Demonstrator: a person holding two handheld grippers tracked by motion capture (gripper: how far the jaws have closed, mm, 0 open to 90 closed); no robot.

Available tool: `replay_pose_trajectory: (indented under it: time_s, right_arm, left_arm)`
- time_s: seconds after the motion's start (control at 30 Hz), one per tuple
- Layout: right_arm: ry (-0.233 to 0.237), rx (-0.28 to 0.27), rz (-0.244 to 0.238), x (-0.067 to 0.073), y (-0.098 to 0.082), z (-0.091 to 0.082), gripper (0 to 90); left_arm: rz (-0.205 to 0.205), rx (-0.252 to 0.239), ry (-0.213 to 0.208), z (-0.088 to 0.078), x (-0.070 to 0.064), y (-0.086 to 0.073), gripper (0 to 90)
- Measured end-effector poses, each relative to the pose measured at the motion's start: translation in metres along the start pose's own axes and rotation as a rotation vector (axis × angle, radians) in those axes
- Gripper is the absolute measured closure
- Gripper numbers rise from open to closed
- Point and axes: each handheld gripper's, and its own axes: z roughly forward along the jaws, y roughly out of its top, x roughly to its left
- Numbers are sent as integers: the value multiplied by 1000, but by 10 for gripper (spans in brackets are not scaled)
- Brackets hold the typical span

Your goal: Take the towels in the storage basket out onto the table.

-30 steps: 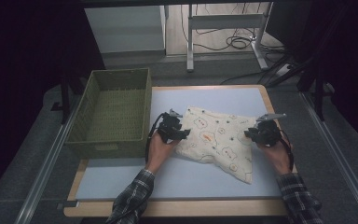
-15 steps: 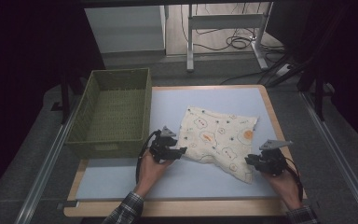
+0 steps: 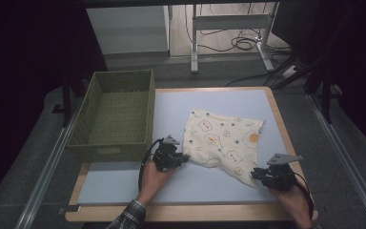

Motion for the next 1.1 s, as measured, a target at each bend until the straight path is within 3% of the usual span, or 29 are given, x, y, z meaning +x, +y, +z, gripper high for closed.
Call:
replay_pose_trajectory:
  time_s: [0.1, 0.2, 0.43, 0.63, 0.77, 0.83, 0.9, 1.0, 1.1]
  right_arm:
    - [1, -8, -6, 2, 2, -4, 746]
    - [2, -14, -16, 5, 5, -8, 746]
    - [19, -10, -30, 13, 4, -15, 726]
    - [49, 0, -17, 18, -5, -17, 703]
    - [57, 26, -21, 21, -11, -9, 693]
    - [44, 21, -43, 22, -14, -6, 708]
    - [14, 24, -76, 24, -14, -6, 798]
    - [15, 32, -88, 24, -14, -7, 865]
    - [12, 30, -92, 24, -13, -10, 870]
  left_arm:
    - [3, -21, 1, -16, -3, 5, 770]
    - [-9, -14, 21, -24, -3, 7, 629]
    - [0, 7, 35, -21, -4, -6, 558]
    - [40, 21, 14, -16, -13, -18, 544]
    - [72, 52, 44, -5, -16, -22, 525]
    - [103, 50, 94, -3, -20, -24, 564]
    - [123, 65, 138, -3, -23, -23, 651]
    - [116, 73, 113, -4, -22, -23, 834]
    - [115, 78, 101, -7, -22, -24, 858]
